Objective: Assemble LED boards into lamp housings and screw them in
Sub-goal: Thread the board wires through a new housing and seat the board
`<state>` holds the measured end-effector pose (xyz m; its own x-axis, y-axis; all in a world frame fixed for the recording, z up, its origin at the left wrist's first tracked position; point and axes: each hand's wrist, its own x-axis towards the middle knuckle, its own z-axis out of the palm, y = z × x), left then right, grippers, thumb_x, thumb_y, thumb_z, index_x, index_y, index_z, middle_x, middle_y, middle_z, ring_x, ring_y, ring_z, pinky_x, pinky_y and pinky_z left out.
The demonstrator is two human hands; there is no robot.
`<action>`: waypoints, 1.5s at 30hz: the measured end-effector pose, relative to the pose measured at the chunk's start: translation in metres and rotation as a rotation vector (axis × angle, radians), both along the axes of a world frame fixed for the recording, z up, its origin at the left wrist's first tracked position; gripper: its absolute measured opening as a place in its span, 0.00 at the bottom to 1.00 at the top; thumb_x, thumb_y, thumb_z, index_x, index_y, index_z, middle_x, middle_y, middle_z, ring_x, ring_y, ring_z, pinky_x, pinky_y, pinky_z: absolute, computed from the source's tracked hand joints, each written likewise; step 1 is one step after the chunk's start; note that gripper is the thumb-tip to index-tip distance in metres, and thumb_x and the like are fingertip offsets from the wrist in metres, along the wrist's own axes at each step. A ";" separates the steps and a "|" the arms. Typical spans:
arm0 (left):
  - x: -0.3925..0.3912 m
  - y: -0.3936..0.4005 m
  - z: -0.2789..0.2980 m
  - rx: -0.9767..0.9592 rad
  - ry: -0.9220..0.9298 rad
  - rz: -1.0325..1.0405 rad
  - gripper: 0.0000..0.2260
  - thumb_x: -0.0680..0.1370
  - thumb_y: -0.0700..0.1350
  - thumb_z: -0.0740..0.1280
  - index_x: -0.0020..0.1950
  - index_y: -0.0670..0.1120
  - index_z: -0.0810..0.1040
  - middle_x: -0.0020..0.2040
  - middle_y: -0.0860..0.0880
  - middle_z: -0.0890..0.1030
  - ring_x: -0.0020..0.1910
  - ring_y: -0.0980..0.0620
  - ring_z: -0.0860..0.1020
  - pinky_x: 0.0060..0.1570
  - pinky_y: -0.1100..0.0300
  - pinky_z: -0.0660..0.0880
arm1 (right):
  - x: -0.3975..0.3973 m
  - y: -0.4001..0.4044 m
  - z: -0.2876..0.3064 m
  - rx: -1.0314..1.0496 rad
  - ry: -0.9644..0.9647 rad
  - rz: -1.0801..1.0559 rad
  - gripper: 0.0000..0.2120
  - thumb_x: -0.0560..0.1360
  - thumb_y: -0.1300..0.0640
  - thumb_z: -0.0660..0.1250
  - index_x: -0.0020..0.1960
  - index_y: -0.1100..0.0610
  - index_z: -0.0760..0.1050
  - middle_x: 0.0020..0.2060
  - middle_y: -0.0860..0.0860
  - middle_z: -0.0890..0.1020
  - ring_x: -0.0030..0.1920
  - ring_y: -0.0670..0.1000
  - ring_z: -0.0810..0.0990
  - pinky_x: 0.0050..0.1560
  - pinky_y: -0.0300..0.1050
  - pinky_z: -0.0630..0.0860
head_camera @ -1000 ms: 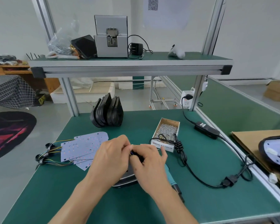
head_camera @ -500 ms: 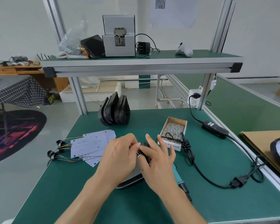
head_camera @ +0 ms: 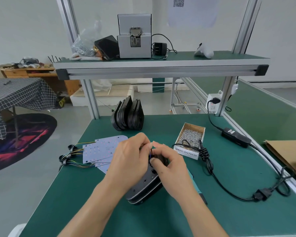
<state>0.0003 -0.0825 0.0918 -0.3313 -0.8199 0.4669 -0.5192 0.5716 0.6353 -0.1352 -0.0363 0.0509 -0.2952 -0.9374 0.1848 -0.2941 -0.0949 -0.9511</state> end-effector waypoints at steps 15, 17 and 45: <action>-0.001 0.006 0.001 -0.057 -0.071 -0.051 0.11 0.81 0.40 0.68 0.39 0.47 0.75 0.28 0.56 0.72 0.32 0.56 0.72 0.32 0.62 0.67 | -0.004 0.003 -0.002 0.117 0.277 -0.106 0.10 0.74 0.54 0.68 0.48 0.39 0.80 0.71 0.38 0.74 0.79 0.42 0.61 0.78 0.63 0.51; 0.000 0.006 -0.002 -0.047 -0.071 -0.048 0.11 0.81 0.40 0.68 0.39 0.47 0.75 0.28 0.56 0.72 0.32 0.56 0.71 0.33 0.61 0.66 | -0.004 0.005 -0.006 0.121 0.283 -0.104 0.09 0.75 0.54 0.68 0.49 0.40 0.80 0.71 0.37 0.74 0.78 0.42 0.62 0.77 0.63 0.51; -0.006 0.008 -0.003 0.036 -0.019 -0.031 0.11 0.81 0.38 0.66 0.39 0.46 0.74 0.29 0.56 0.73 0.33 0.55 0.71 0.33 0.62 0.66 | 0.003 0.004 -0.023 -0.061 -0.029 0.069 0.13 0.71 0.62 0.64 0.44 0.46 0.82 0.62 0.44 0.82 0.58 0.45 0.75 0.60 0.50 0.72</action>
